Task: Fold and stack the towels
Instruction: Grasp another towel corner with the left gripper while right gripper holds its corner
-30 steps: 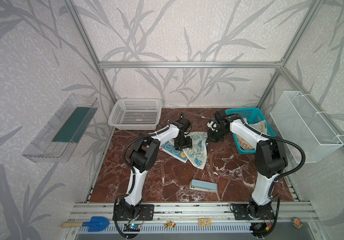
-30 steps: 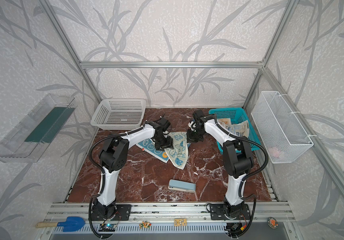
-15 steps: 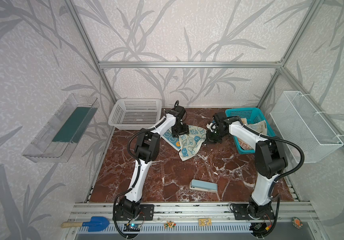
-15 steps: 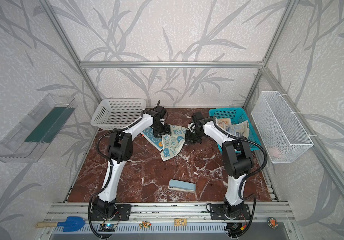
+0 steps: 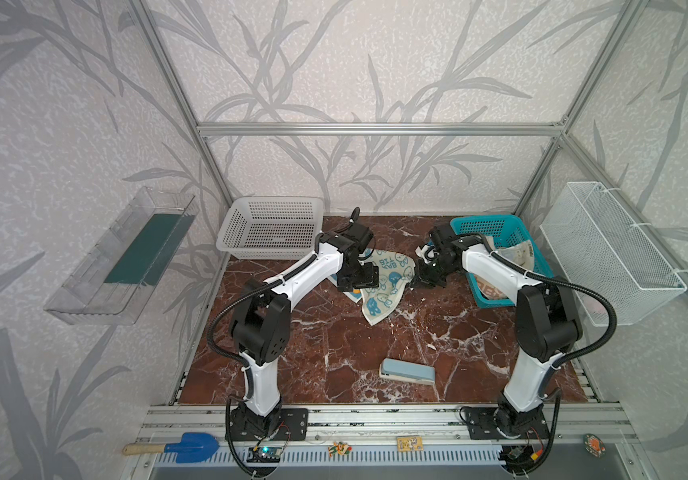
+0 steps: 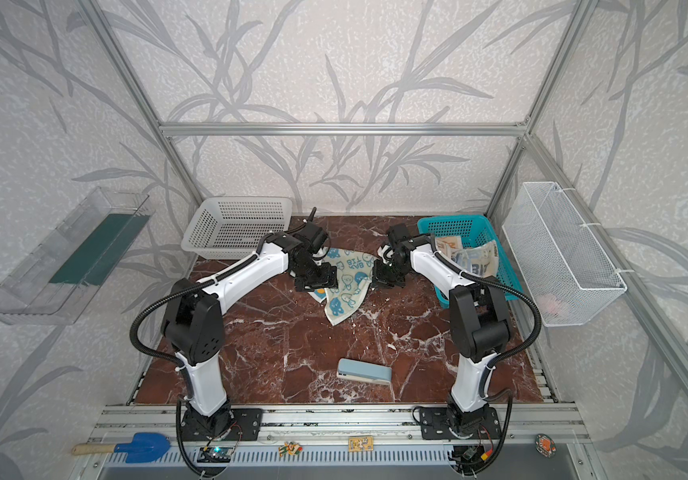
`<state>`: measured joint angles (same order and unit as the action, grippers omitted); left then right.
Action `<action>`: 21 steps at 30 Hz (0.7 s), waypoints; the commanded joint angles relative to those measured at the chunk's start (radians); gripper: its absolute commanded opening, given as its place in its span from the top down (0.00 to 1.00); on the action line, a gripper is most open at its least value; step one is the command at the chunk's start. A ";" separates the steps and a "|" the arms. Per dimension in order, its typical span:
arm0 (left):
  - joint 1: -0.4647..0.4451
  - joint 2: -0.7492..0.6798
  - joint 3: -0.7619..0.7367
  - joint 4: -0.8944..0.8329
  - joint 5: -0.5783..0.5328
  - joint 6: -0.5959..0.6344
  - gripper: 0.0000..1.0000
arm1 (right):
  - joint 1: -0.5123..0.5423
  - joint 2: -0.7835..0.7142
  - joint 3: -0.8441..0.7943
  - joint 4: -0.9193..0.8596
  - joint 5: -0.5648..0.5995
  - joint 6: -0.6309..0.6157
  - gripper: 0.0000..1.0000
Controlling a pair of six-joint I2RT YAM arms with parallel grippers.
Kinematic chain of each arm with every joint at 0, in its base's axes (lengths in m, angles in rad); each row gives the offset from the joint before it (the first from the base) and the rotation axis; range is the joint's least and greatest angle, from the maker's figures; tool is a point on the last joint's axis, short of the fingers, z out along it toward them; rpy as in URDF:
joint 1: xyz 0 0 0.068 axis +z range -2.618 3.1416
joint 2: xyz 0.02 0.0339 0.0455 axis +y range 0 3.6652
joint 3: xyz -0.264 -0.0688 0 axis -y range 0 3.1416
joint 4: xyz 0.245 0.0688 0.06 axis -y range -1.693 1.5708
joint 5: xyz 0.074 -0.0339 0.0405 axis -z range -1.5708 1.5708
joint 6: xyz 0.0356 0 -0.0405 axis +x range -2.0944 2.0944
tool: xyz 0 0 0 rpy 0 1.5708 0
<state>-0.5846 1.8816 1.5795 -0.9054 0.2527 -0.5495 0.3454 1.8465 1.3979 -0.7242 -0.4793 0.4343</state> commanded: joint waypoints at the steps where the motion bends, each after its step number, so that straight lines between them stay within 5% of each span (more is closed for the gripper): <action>1: -0.062 0.037 -0.042 -0.001 -0.014 0.001 0.22 | 0.003 -0.045 -0.025 0.011 -0.018 0.012 1.00; 21: -0.125 0.093 -0.099 -0.064 -0.125 0.064 0.32 | 0.003 -0.079 -0.104 0.037 -0.014 0.012 1.00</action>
<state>-0.6964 1.9820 1.5028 -0.9310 0.1493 -0.4980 0.3454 1.7985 1.3075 -0.6952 -0.4808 0.4416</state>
